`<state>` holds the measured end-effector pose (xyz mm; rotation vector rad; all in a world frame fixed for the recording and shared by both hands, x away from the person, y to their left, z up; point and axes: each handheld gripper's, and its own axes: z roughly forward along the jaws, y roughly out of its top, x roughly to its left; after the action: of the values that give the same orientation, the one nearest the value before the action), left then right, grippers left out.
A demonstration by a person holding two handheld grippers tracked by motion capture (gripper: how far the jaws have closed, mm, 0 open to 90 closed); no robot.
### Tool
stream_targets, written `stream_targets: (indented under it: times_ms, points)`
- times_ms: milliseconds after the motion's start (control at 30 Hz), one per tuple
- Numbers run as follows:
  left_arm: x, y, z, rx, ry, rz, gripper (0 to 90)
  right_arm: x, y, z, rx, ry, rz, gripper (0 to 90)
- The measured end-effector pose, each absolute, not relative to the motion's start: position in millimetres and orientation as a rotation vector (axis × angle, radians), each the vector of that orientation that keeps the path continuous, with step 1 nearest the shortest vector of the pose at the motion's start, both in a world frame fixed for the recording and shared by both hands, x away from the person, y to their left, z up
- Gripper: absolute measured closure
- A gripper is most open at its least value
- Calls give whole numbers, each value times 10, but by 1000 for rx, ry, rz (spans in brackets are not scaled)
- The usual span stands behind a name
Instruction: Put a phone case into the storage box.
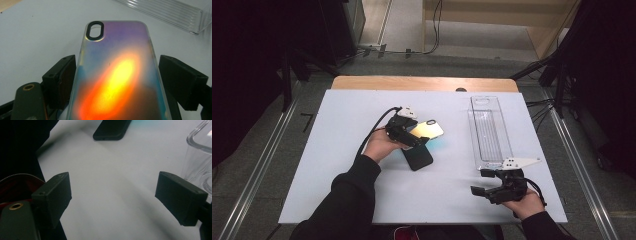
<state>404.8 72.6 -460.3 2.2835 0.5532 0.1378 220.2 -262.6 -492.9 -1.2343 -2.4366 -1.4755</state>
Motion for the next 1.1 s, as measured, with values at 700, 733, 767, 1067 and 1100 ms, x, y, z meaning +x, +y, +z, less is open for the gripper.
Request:
stream_targets:
  times_ms: [700,733,767,1067,1100]
  points:
    - [3750,850,-4469,2174,730,90,172,2188,-2580,-4903,-1234,-2426,-1477,117]
    - [3731,857,-4468,2167,740,91,172,2186,-2578,-4902,-1235,-2424,-1478,117]
    - [3714,867,-4467,2165,744,82,172,2185,-2577,-4900,-1238,-2424,-1477,117]
    - [3538,923,-4455,2108,789,121,172,2185,-2563,-4900,-1264,-2422,-1479,117]
    - [3517,925,-4454,2102,793,125,173,2183,-2559,-4899,-1270,-2418,-1480,117]
